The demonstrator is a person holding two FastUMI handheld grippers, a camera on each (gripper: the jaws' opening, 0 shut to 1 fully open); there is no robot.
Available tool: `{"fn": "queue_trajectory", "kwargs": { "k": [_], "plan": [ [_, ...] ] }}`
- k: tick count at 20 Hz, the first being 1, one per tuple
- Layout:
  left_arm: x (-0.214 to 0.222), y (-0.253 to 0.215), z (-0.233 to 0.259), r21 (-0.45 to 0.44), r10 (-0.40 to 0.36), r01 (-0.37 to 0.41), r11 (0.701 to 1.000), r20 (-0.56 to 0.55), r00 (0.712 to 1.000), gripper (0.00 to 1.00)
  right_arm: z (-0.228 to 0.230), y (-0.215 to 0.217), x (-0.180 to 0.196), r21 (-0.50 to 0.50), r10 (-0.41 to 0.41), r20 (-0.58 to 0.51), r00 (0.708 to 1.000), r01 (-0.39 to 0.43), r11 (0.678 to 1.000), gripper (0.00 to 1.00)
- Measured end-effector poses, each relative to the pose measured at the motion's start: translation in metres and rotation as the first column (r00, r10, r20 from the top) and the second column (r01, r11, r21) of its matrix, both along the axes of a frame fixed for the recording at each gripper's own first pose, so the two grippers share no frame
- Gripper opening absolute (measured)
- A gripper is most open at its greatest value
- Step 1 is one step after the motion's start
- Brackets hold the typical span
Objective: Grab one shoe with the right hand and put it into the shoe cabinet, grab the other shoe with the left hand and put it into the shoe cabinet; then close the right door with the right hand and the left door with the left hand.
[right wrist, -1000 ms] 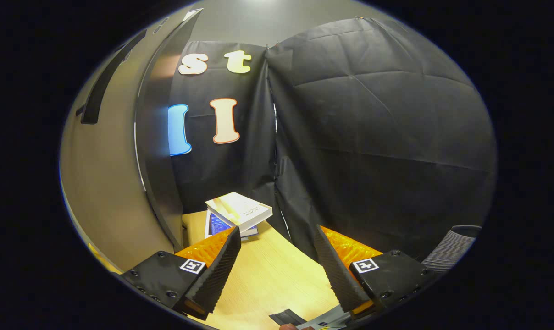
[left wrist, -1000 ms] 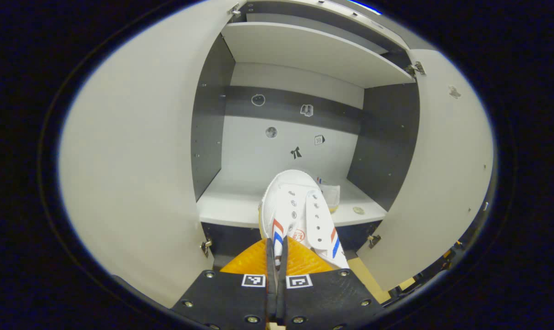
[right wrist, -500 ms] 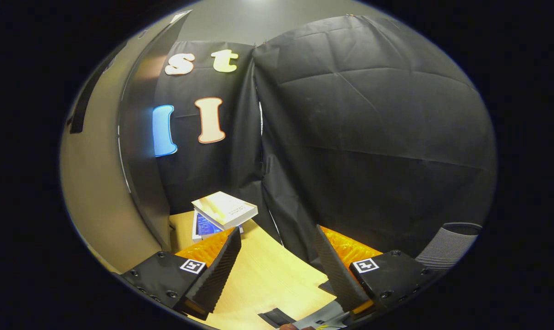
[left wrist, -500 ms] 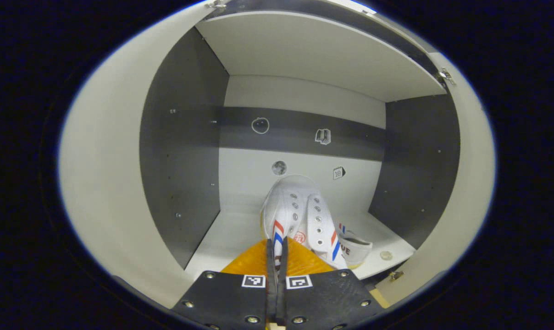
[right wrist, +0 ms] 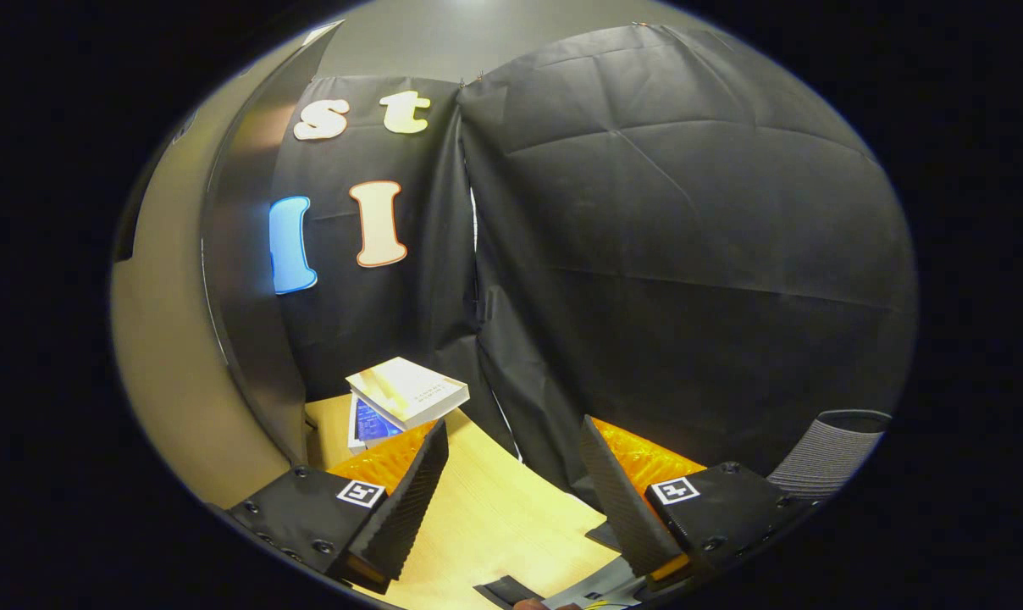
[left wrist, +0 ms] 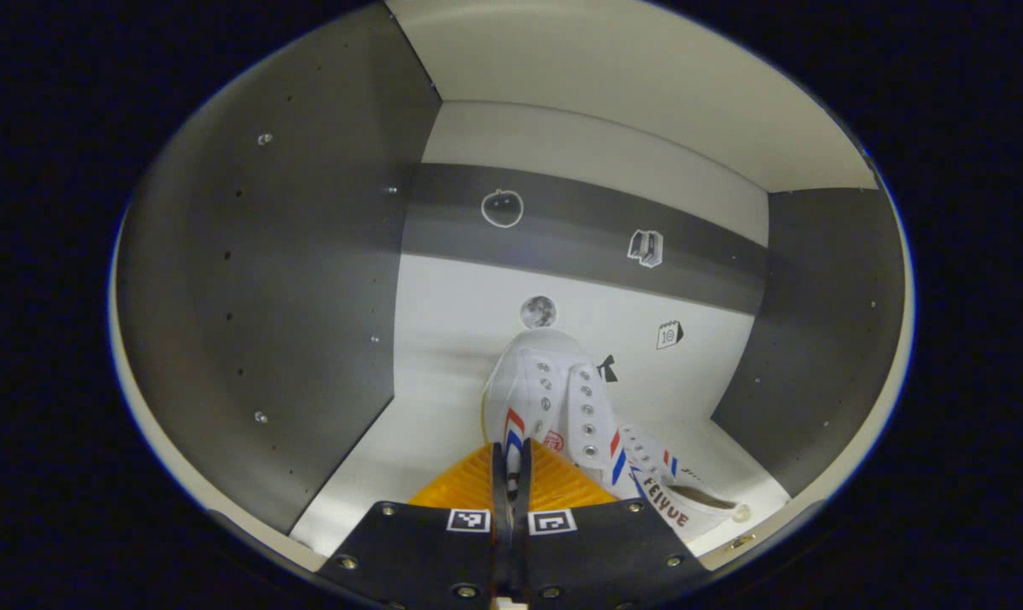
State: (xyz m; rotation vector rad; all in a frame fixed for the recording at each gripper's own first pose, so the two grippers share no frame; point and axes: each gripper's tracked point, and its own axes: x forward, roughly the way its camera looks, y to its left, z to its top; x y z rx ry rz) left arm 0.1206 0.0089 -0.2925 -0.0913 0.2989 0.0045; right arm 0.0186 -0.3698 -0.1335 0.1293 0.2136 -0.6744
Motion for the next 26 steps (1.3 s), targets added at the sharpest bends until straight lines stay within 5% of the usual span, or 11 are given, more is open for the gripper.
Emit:
{"fn": "queue_trajectory", "kwargs": {
  "k": [7, 8, 9, 12, 26],
  "plan": [
    [-0.002, -0.004, -0.026, 0.025, 0.003, -0.001, 1.0, -0.072, 0.997, 0.02, -0.002, -0.006, 0.003, 0.0, 0.009, 0.012, 1.0, -0.009, 1.0, 0.98],
    [-0.004, -0.005, -0.016, 0.039, -0.011, 0.013, 0.999, -0.04, 0.999, 0.18, -0.002, -0.005, 0.002, -0.001, 0.011, 0.01, 1.0, -0.011, 1.0, 0.98],
    [-0.004, -0.006, -0.007, 0.056, -0.025, 0.026, 0.998, -0.009, 1.0, 0.19, -0.001, -0.004, 0.001, 0.0, 0.015, 0.009, 1.0, -0.015, 1.0, 0.98],
    [-0.031, 0.001, 0.008, 0.098, 0.009, -0.01, 0.995, 0.016, 1.0, 0.98, 0.001, -0.002, 0.002, 0.005, 0.032, 0.007, 0.999, -0.032, 0.999, 0.98],
    [-0.248, 0.009, 0.094, 0.122, 0.089, -0.135, 0.983, 0.328, 0.94, 0.98, 0.117, 0.026, 0.043, -0.021, 0.215, 0.1, 0.971, -0.214, 0.977, 0.98]
  ]
}}
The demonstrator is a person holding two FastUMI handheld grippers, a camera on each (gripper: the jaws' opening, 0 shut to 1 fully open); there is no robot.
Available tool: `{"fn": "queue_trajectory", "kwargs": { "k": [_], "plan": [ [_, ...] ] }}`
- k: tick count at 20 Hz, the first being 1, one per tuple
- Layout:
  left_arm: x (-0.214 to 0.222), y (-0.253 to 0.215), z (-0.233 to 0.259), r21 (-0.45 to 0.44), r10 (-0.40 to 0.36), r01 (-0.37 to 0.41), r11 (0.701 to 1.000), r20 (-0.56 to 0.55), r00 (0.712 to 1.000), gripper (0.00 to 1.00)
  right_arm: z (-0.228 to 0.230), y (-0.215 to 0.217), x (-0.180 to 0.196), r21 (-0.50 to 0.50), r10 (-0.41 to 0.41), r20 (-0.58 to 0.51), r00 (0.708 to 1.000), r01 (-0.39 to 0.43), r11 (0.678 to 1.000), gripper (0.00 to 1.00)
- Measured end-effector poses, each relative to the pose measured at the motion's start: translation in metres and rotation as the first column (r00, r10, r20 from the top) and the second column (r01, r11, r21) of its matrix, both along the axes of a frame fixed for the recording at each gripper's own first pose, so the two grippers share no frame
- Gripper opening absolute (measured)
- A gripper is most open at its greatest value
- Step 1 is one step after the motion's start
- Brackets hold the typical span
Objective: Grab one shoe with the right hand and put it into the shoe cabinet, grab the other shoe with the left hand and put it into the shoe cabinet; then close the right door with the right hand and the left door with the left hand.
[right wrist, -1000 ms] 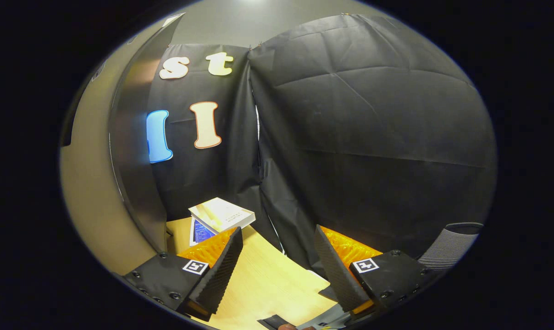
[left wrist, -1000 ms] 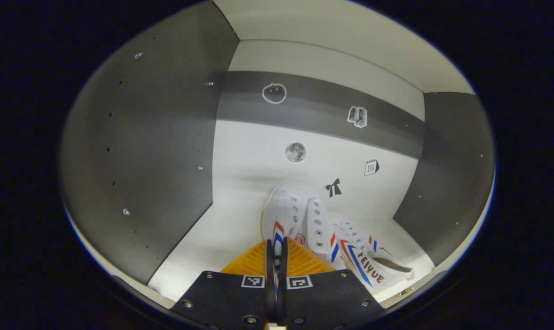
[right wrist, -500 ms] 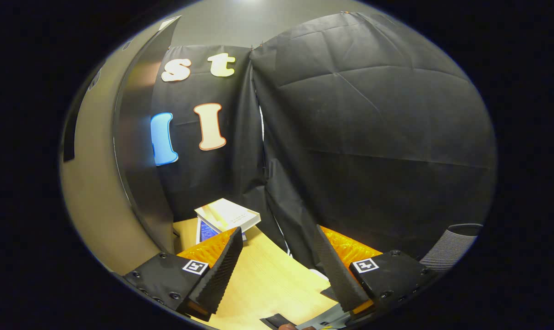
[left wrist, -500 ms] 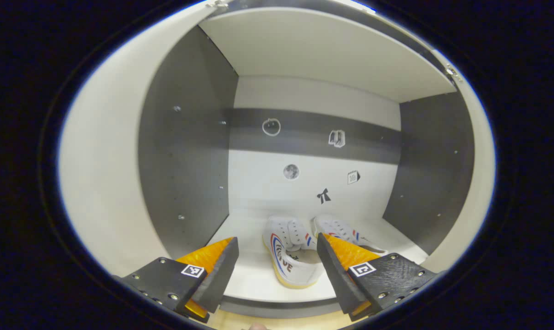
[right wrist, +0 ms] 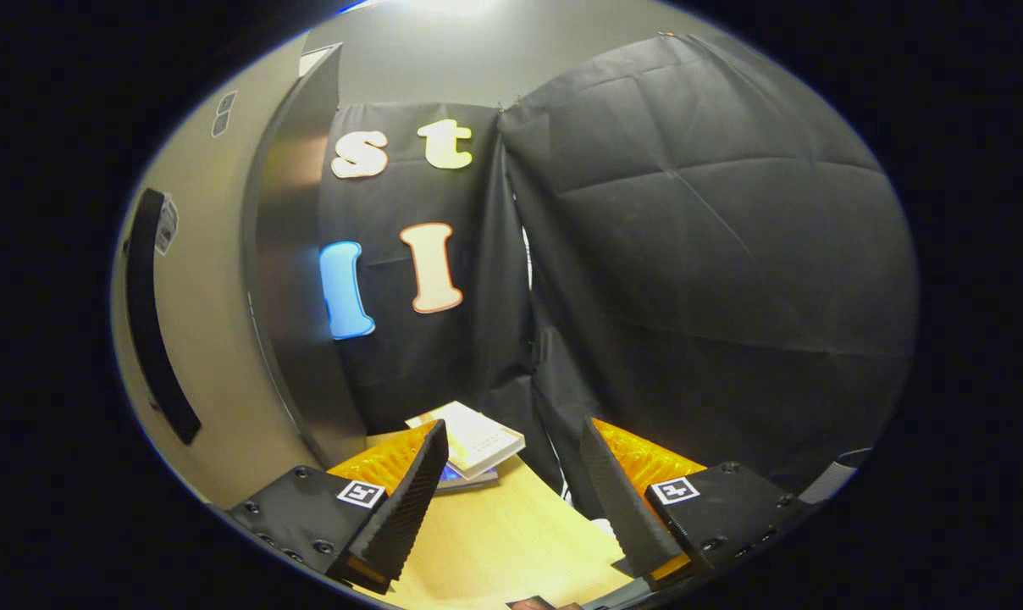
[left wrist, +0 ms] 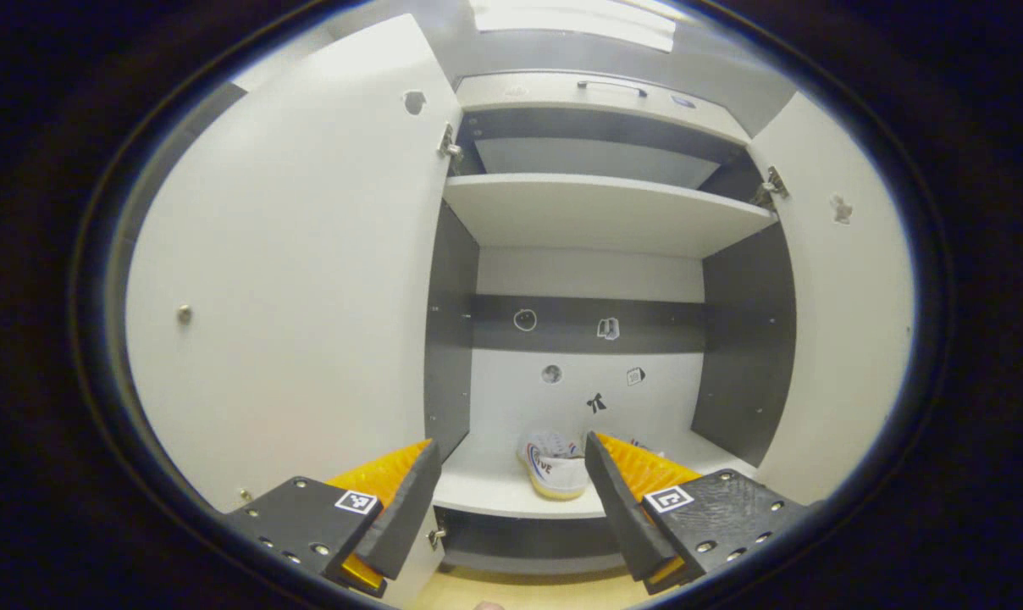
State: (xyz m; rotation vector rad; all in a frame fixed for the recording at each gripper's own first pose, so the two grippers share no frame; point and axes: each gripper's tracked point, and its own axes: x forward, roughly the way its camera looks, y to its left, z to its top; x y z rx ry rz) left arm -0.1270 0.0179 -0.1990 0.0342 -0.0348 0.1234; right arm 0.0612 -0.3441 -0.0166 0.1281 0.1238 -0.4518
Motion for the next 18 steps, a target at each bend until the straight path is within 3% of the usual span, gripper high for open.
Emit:
{"fn": "queue_trajectory", "kwargs": {
  "k": [4, 9, 12, 15, 18],
  "plan": [
    [-0.048, 0.002, -0.034, 0.038, 0.034, -0.033, 0.999, -0.027, 0.999, 0.98, 0.034, 0.026, 0.015, 0.013, 0.101, 0.057, 0.993, -0.101, 0.995, 0.98],
    [-0.092, -0.002, -0.066, -0.017, 0.052, -0.053, 0.998, -0.065, 0.997, 0.98, 0.066, 0.047, 0.014, 0.027, 0.201, 0.086, 0.976, -0.204, 0.979, 0.98],
    [-0.1, 0.002, -0.079, -0.004, 0.08, -0.081, 0.997, -0.121, 0.989, 0.98, 0.075, 0.058, 0.017, 0.04, 0.249, 0.094, 0.964, -0.254, 0.966, 0.98],
    [-0.104, -0.004, -0.08, -0.055, 0.068, -0.076, 0.996, -0.143, 0.987, 0.99, 0.07, 0.073, 0.02, 0.059, 0.287, 0.076, 0.955, -0.291, 0.955, 0.98],
    [-0.1, -0.001, -0.075, -0.012, 0.078, -0.081, 0.997, -0.15, 0.986, 0.98, 0.069, 0.091, 0.027, 0.072, 0.329, 0.067, 0.942, -0.333, 0.94, 0.98]
  ]
}}
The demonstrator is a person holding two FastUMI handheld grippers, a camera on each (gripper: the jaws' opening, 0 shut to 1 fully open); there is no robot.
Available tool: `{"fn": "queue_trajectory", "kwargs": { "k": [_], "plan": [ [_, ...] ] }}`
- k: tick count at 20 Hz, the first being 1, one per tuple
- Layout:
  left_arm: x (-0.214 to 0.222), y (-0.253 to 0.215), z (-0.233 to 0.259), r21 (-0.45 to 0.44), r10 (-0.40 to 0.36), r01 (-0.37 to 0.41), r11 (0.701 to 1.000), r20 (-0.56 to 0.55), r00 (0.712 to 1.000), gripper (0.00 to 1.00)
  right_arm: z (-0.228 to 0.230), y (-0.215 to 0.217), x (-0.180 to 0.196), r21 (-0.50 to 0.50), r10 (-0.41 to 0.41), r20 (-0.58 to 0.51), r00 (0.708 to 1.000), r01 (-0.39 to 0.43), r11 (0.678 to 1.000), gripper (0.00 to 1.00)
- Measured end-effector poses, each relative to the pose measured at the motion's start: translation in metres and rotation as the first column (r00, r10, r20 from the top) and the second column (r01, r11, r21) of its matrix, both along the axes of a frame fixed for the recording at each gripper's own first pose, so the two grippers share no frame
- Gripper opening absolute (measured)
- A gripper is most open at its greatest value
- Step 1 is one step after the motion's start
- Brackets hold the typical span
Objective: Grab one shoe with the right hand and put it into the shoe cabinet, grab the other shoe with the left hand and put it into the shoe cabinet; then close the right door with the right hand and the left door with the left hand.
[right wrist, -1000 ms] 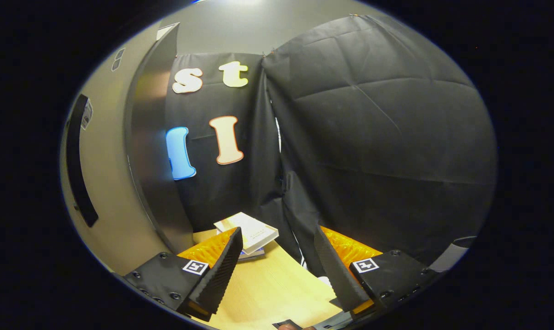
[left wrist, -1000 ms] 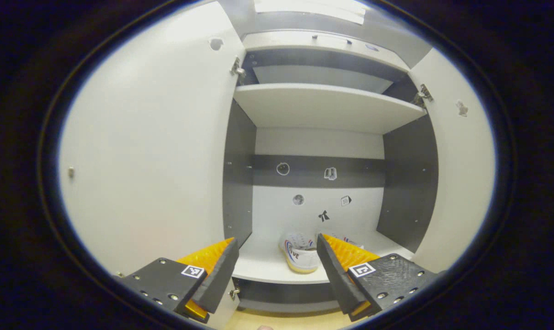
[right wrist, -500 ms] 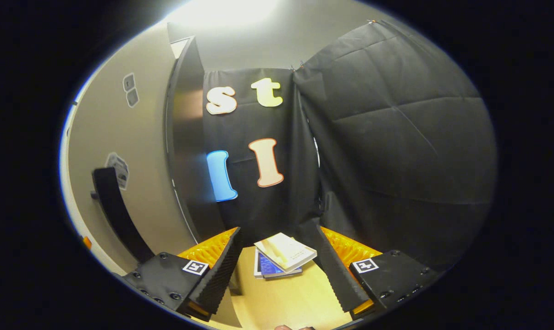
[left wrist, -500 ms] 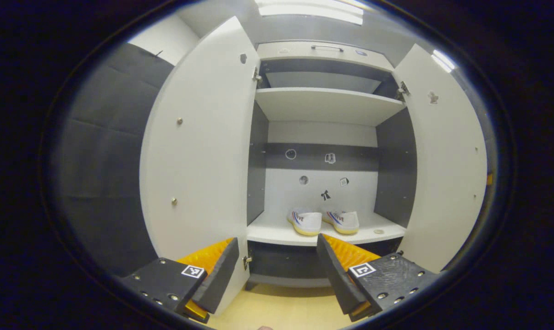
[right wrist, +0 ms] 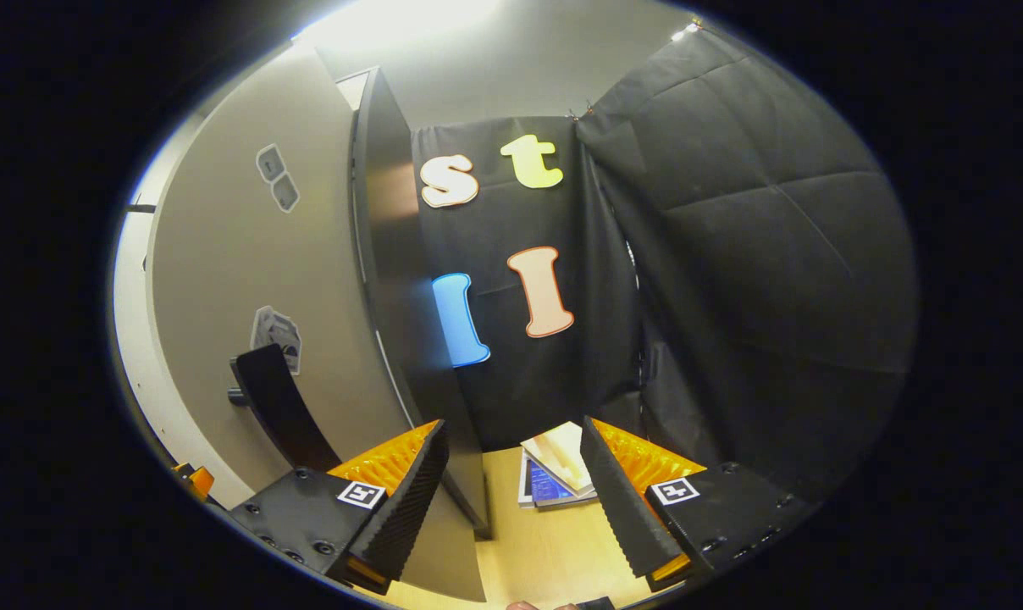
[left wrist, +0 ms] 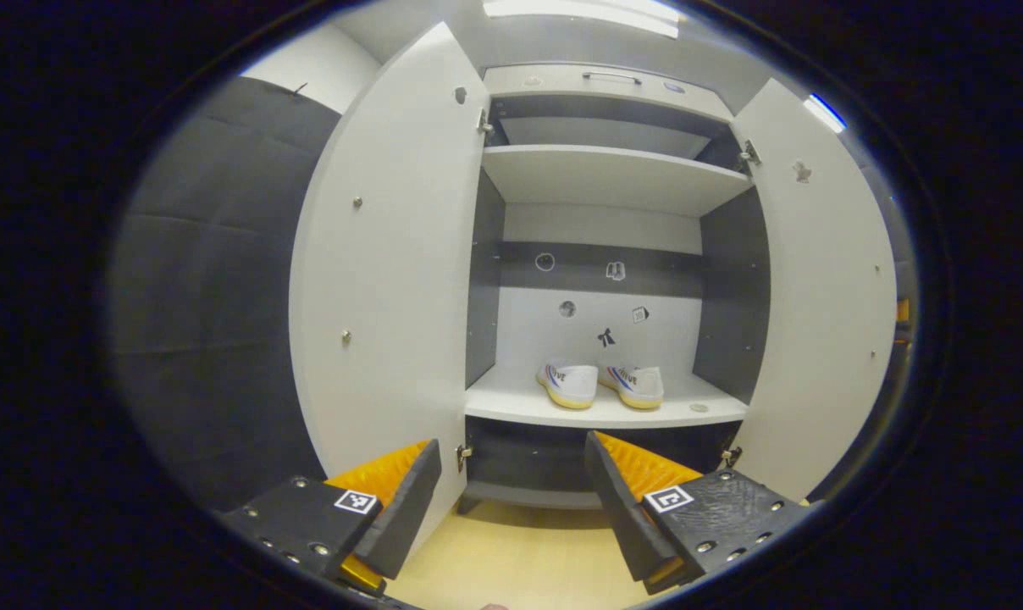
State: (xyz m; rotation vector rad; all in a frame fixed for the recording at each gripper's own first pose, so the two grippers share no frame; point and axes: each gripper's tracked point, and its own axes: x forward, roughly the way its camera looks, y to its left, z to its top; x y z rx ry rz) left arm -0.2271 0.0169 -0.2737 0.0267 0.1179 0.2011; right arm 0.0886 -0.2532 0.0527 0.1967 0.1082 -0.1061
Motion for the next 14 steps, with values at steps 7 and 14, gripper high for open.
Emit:
{"fn": "queue_trajectory", "kwargs": {
  "k": [7, 14],
  "plan": [
    [-0.012, 0.002, -0.005, -0.012, -0.019, 0.018, 1.0, -0.039, 0.999, 0.98, 0.007, 0.014, -0.006, -0.07, -0.012, -0.006, 1.0, 0.012, 0.998, 0.95],
    [-0.029, 0.027, -0.014, -0.04, 0.002, -0.004, 0.999, -0.068, 0.998, 0.98, 0.002, 0.074, 0.001, -0.082, 0.073, -0.04, 0.997, -0.076, 0.994, 0.95]
  ]
}}
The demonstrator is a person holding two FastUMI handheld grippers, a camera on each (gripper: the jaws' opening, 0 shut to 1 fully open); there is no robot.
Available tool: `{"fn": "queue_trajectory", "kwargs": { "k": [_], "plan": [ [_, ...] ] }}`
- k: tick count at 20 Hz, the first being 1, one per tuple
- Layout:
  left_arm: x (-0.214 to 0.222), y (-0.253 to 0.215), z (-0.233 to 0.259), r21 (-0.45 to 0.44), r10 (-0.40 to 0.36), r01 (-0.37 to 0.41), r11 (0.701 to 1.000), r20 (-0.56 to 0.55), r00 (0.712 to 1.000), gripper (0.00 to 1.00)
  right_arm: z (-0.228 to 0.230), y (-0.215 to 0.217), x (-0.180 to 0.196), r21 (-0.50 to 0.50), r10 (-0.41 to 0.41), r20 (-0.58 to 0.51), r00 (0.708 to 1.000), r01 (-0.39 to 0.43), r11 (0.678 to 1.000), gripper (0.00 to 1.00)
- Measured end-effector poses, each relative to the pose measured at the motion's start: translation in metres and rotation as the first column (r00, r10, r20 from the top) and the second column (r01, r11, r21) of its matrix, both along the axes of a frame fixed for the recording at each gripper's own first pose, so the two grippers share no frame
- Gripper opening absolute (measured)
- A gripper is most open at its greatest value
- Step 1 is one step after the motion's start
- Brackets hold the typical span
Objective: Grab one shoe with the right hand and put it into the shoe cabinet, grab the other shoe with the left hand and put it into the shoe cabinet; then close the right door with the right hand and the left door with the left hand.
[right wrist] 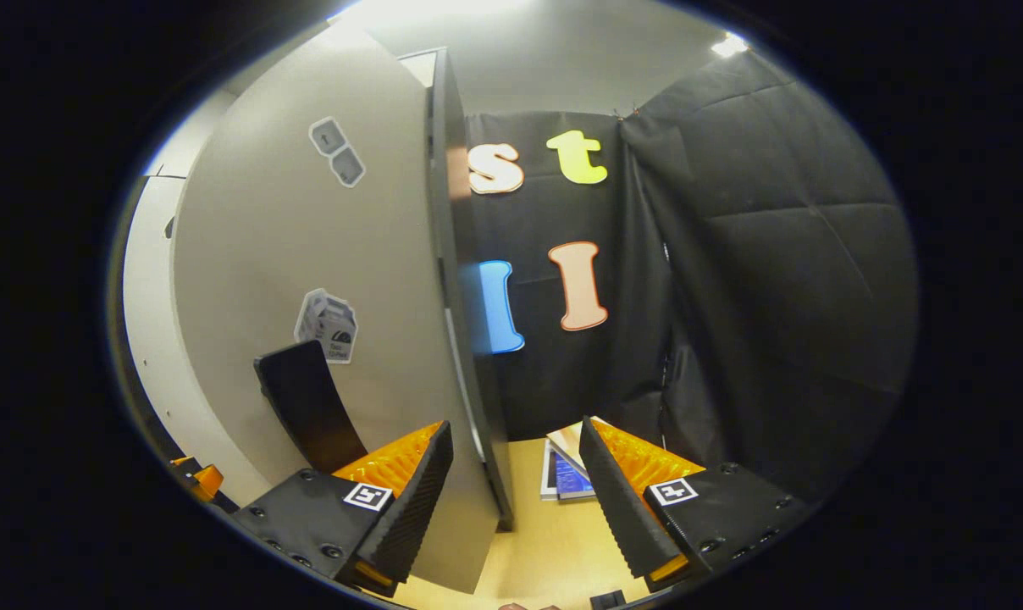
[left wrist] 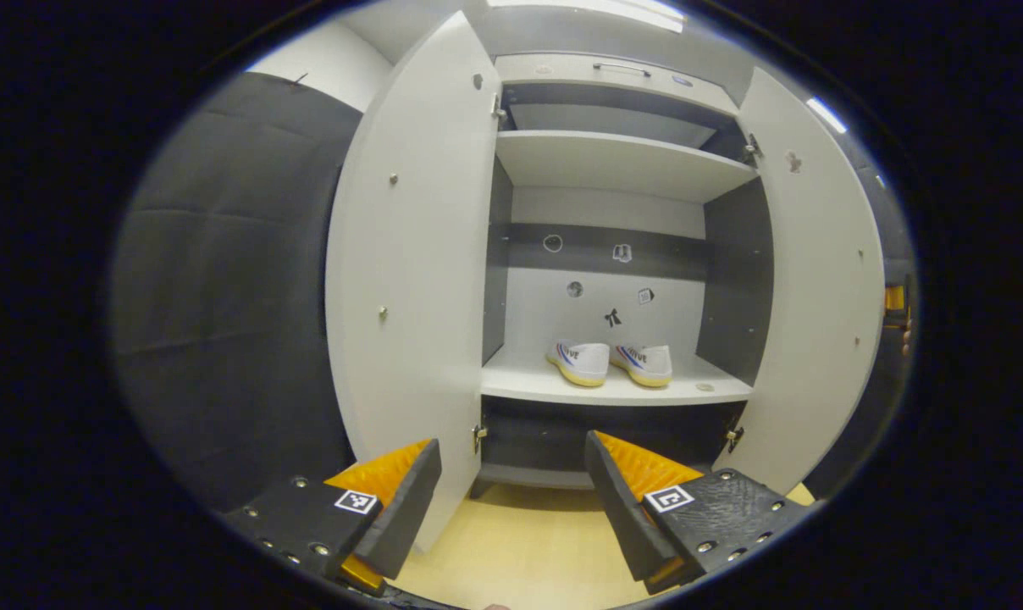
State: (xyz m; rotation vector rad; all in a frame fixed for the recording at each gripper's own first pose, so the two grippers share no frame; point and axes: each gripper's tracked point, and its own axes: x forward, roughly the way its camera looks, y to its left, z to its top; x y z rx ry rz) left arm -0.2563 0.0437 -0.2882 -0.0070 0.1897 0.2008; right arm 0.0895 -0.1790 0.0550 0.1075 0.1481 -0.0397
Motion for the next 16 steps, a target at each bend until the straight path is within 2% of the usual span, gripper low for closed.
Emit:
{"fn": "queue_trajectory", "kwargs": {
  "k": [6, 8, 11, 12, 13, 16],
  "plan": [
    [-0.033, 0.029, -0.019, -0.06, 0.053, -0.056, 0.997, -0.042, 0.998, 0.97, 0.005, 0.058, 0.012, -0.042, 0.066, -0.007, 0.998, -0.067, 0.997, 0.95],
    [-0.045, 0.038, -0.023, -0.076, 0.068, -0.072, 0.995, -0.054, 0.996, 0.97, 0.011, 0.08, 0.021, -0.014, 0.086, 0.013, 0.996, -0.085, 0.996, 0.95],
    [-0.064, 0.058, -0.027, -0.087, 0.092, -0.098, 0.991, -0.07, 0.993, 0.97, 0.023, 0.113, 0.033, 0.079, 0.129, 0.047, 0.991, -0.132, 0.988, 0.97],
    [-0.068, 0.068, -0.024, -0.078, 0.103, -0.108, 0.991, -0.064, 0.993, 0.97, 0.028, 0.117, 0.032, 0.085, 0.134, 0.057, 0.989, -0.139, 0.987, 0.92],
    [-0.076, 0.08, -0.022, -0.06, 0.12, -0.124, 0.99, -0.056, 0.991, 0.98, 0.03, 0.117, 0.03, 0.067, 0.128, 0.062, 0.99, -0.132, 0.989, 0.98],
    [-0.088, 0.124, -0.008, 0.032, 0.176, -0.175, 0.984, -0.002, 0.984, 0.98, 0.024, 0.111, 0.018, 0.031, 0.091, 0.079, 0.993, -0.094, 0.995, 0.98]
  ]
}}
